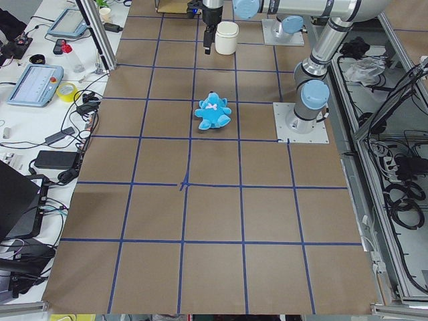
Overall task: Open trash can with right arm
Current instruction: 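Move the right gripper down toward the white trash can lid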
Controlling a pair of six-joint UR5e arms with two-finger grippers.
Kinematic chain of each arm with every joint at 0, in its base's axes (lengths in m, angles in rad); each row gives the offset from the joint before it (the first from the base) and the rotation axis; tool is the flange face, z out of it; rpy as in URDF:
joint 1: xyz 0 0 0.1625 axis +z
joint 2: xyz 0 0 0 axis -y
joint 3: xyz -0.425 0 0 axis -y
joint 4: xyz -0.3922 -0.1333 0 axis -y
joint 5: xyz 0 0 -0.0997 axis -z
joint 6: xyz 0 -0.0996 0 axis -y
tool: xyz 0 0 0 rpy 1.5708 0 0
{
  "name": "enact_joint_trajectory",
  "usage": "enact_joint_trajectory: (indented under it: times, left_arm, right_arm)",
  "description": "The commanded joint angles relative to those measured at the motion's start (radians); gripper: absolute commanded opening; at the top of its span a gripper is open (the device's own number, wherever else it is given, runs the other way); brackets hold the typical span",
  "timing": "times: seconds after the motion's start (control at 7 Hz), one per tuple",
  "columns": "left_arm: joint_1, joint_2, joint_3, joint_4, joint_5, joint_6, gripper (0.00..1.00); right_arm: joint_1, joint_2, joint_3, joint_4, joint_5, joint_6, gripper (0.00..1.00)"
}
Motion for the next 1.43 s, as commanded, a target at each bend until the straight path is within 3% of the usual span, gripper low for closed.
enact_joint_trajectory:
  times: [0.0, 0.43, 1.29]
  left_arm:
    - [0.000, 0.000, 0.000, 0.000, 0.000, 0.000, 1.00]
    - [0.000, 0.000, 0.000, 0.000, 0.000, 0.000, 1.00]
    - [0.000, 0.000, 0.000, 0.000, 0.000, 0.000, 1.00]
  right_arm:
    - [0.000, 0.003, 0.074, -0.008, 0.022, -0.003, 0.00]
    - [0.002, 0.012, 0.174, -0.058, 0.043, -0.008, 0.00]
    - [0.002, 0.021, 0.268, -0.118, 0.065, 0.003, 0.00]
